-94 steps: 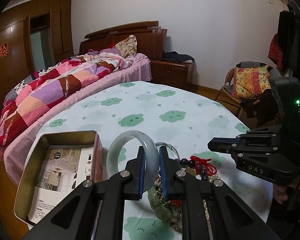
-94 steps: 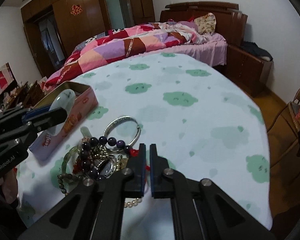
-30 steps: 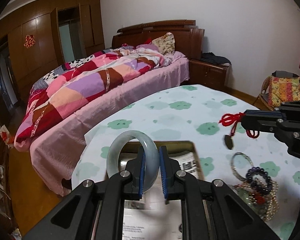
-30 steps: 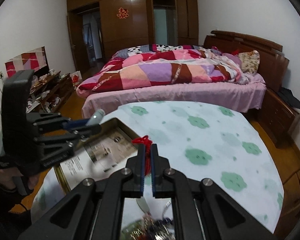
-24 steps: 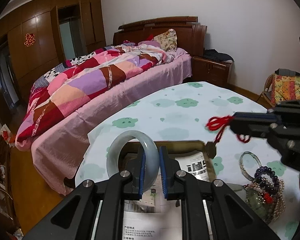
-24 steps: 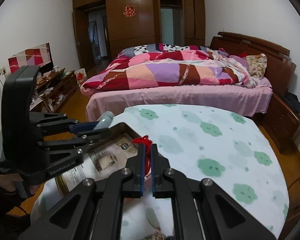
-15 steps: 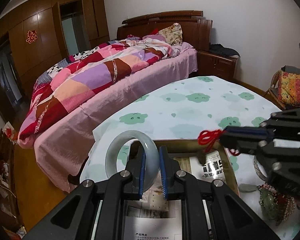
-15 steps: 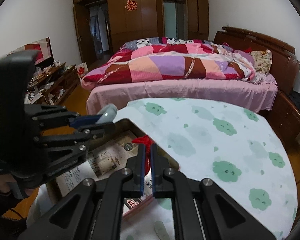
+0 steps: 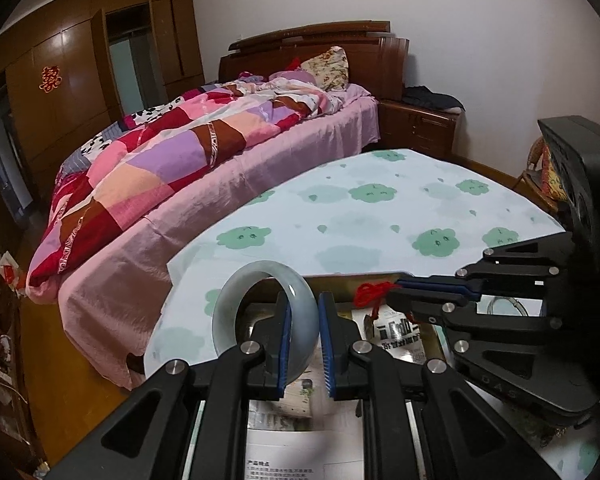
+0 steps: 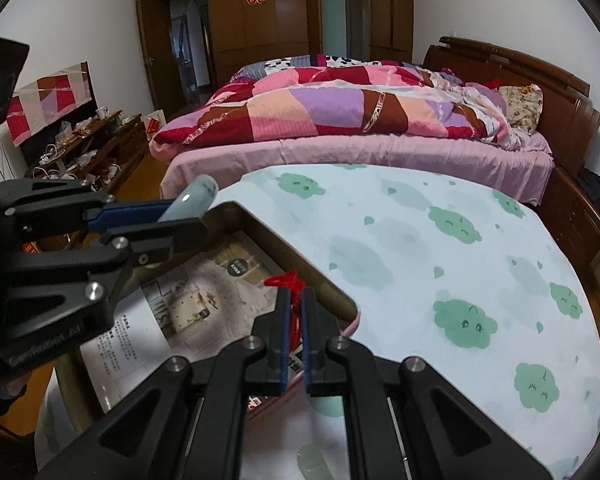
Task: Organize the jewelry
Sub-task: 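Carry the jade bangle with the left tool into the tin while the right tool drops the red charm there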
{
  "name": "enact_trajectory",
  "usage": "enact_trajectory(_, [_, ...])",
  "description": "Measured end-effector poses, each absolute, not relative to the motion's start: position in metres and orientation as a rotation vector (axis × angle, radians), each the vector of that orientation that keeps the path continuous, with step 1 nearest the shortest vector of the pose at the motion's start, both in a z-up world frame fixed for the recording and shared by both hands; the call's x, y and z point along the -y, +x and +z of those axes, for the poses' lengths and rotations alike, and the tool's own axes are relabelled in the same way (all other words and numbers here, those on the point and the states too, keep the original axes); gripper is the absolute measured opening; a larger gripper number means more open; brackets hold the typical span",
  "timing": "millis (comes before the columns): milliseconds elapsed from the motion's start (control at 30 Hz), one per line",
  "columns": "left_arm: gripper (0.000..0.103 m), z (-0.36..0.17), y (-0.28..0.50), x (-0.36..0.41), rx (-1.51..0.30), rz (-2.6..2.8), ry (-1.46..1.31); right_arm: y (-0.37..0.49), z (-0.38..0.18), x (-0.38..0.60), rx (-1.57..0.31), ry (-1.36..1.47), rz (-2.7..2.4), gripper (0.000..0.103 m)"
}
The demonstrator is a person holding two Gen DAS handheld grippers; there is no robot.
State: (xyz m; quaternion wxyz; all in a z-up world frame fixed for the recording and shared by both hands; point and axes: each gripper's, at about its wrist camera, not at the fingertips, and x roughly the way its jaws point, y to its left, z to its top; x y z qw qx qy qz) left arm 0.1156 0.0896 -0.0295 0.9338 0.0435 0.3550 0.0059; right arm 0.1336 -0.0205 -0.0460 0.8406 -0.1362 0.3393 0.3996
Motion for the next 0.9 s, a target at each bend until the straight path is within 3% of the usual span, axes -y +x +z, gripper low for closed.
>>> enact_trajectory(700, [0.017,-0.058,0.138,-0.09,-0.84,0.023,0.128,0.141,-0.06,0.013,-0.748,-0.322,0.811,0.008])
enact_trajectory(800, [0.026,-0.059,0.14,-0.09,-0.857,0.038,0.14,0.141,-0.06,0.014,-0.748,-0.317,0.815,0.011])
enact_trajectory(867, [0.038,-0.058,0.14,-0.09,-0.856,0.05,0.145,0.14,-0.059,0.015,-0.744,-0.309,0.819,0.022])
enact_trajectory(900, [0.039,-0.057,0.139,-0.091,-0.848,0.06,0.148,0.14,-0.058,0.016,-0.741,-0.304,0.822,0.027])
